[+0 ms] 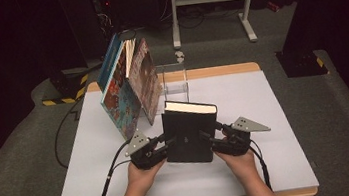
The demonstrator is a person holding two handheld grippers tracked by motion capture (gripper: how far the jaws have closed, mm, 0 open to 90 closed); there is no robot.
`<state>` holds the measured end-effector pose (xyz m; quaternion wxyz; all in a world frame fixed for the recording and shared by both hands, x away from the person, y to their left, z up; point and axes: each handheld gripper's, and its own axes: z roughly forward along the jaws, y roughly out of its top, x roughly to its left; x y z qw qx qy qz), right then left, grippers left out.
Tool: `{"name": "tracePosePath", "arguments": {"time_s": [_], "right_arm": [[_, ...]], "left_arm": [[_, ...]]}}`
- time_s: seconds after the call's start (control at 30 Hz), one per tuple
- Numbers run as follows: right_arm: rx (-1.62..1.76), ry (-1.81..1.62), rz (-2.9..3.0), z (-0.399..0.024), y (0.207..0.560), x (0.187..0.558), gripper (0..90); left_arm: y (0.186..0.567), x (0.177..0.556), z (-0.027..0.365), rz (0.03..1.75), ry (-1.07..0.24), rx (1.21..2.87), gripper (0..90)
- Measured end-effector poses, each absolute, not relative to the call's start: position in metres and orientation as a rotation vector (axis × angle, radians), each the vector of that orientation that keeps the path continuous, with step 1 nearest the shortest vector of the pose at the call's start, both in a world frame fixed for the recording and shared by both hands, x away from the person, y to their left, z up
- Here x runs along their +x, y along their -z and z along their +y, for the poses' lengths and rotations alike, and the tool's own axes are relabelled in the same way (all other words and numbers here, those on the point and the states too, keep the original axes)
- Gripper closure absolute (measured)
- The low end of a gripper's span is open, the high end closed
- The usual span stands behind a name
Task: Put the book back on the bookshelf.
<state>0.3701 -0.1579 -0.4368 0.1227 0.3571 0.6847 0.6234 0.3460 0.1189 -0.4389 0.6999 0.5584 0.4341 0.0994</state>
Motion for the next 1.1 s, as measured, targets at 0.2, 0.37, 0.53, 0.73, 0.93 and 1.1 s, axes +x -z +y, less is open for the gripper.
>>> {"name": "tracePosePath", "arguments": {"time_s": [0.2, 0.37, 0.53, 0.73, 0.93, 1.1], "right_arm": [[0.999, -1.808, 1.995, -0.156, 0.437, 0.36, 32.3], [0.977, -1.793, 2.004, -0.154, 0.436, 0.353, 30.8], [0.968, -1.797, 2.008, -0.153, 0.436, 0.348, 29.9], [0.996, -1.816, 2.03, -0.154, 0.437, 0.347, 28.4], [0.961, -1.784, 2.059, -0.154, 0.436, 0.347, 26.0], [0.95, -1.793, 2.123, -0.153, 0.43, 0.354, 23.8]], "left_arm": [[0.441, 0.336, 0.121, 0.968, -0.237, 1.248, 60.2], [0.442, 0.33, 0.123, 0.96, -0.262, 1.26, 59.7], [0.443, 0.324, 0.125, 0.948, -0.278, 1.251, 58.9], [0.444, 0.319, 0.127, 0.954, -0.308, 1.246, 54.9], [0.446, 0.319, 0.129, 0.974, -0.332, 1.263, 49.4], [0.45, 0.322, 0.13, 0.994, -0.326, 1.276, 44.3]]}}
